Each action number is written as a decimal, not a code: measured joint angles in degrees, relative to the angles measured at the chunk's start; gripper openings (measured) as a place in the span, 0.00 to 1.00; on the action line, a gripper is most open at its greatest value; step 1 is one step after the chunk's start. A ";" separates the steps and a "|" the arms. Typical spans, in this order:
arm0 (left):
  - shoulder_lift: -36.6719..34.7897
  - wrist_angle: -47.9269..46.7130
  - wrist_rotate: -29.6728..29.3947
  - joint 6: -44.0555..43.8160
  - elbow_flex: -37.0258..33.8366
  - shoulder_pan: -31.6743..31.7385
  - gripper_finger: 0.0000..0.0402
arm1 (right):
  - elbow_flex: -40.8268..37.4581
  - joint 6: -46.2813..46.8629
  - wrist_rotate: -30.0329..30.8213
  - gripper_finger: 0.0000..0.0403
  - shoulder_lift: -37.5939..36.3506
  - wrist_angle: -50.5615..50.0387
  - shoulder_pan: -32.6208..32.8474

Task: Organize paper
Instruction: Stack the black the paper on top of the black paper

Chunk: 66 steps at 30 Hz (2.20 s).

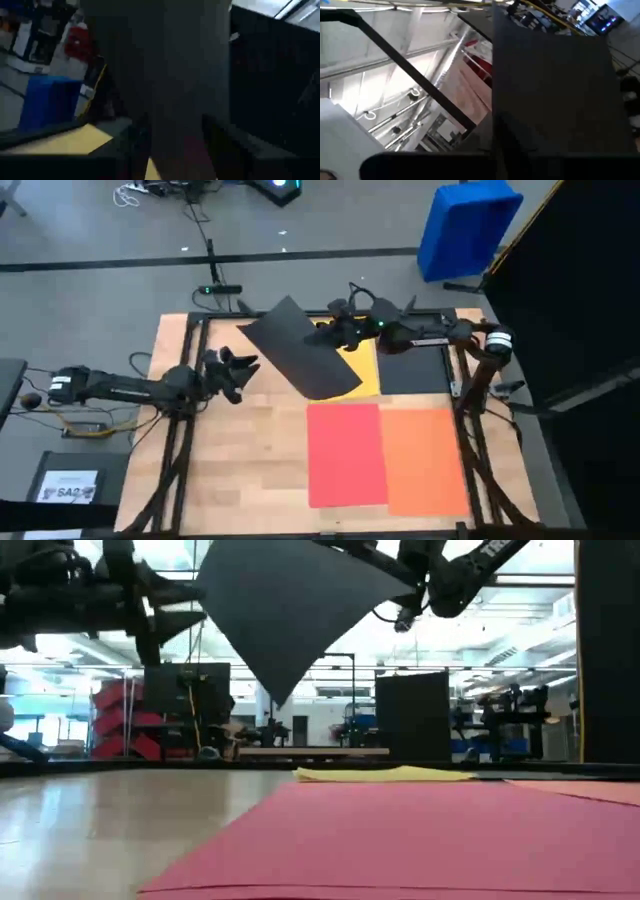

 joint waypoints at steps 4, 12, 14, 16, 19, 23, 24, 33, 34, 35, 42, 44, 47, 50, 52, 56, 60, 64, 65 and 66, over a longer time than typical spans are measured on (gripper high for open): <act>1.44 -0.95 -0.23 2.24 -0.06 0.06 0.38 | 0.00 -0.16 0.36 0.00 0.00 0.30 0.41; 6.97 4.18 2.21 6.08 -0.02 2.09 0.38 | 0.00 -0.13 0.27 0.00 -0.09 1.03 0.93; 8.07 4.13 2.22 6.41 -0.02 2.76 0.38 | 0.00 -0.15 0.19 0.00 -0.33 1.16 1.13; 8.92 5.12 2.61 6.34 -0.02 3.51 0.38 | 0.00 -0.17 0.13 0.00 -0.92 1.10 1.17; 10.02 7.50 5.02 6.39 -0.02 4.28 0.38 | 0.00 -0.18 -0.07 0.00 -1.33 1.25 1.28; 11.23 13.04 10.12 9.17 0.73 4.48 0.38 | 0.00 -0.20 -0.10 0.00 -1.36 1.25 1.29; 11.31 13.53 11.60 9.95 0.97 4.48 0.38 | 0.00 -0.20 -0.10 0.00 -1.36 1.23 1.30; 13.84 13.70 23.28 11.99 5.76 4.48 0.38 | -0.01 -0.69 -0.03 0.00 -1.36 1.09 1.25; 14.24 13.83 23.71 11.82 6.34 4.48 0.38 | 0.00 -0.78 -0.09 0.00 -1.38 0.95 1.08; 14.55 13.95 23.74 11.53 6.72 4.48 0.36 | -0.01 -0.77 -0.22 0.00 -1.38 0.86 0.93; 14.51 13.75 21.43 4.66 7.81 4.48 0.13 | -0.02 -6.45 -1.43 0.00 -2.71 -13.40 -1.46; 14.50 13.70 20.33 2.75 7.81 4.48 0.04 | -0.02 -10.58 -1.33 0.00 -3.71 -20.62 -2.23; 14.58 13.42 17.02 -0.31 7.81 4.48 0.01 | -0.02 -15.90 -0.75 0.00 -5.62 -30.14 -3.20; 14.60 12.79 13.80 -3.29 7.81 4.57 0.00 | -0.02 -19.67 -0.38 0.00 -7.42 -37.76 -3.95; 14.58 11.43 11.78 -6.27 7.96 5.26 0.00 | -0.02 -21.47 0.34 0.00 -8.66 -42.12 -4.03; 15.90 6.51 10.62 -11.24 11.08 7.29 0.00 | -0.02 -24.52 3.45 0.00 -11.77 -49.66 -3.97; 19.74 0.53 12.67 -12.20 17.56 8.57 0.00 | -0.07 -27.13 7.14 0.00 -15.91 -56.27 -3.96; 25.60 -4.98 16.04 -12.35 26.21 10.23 0.00 | -0.07 -29.63 11.78 0.00 -20.68 -63.88 -4.19; 27.39 -6.27 16.72 -12.43 28.52 10.75 0.00 | -0.07 -30.22 12.85 0.00 -21.87 -66.26 -4.32; 29.22 -7.77 17.43 -12.43 30.81 11.32 0.00 | -0.07 -30.65 14.17 0.00 -23.06 -68.40 -4.37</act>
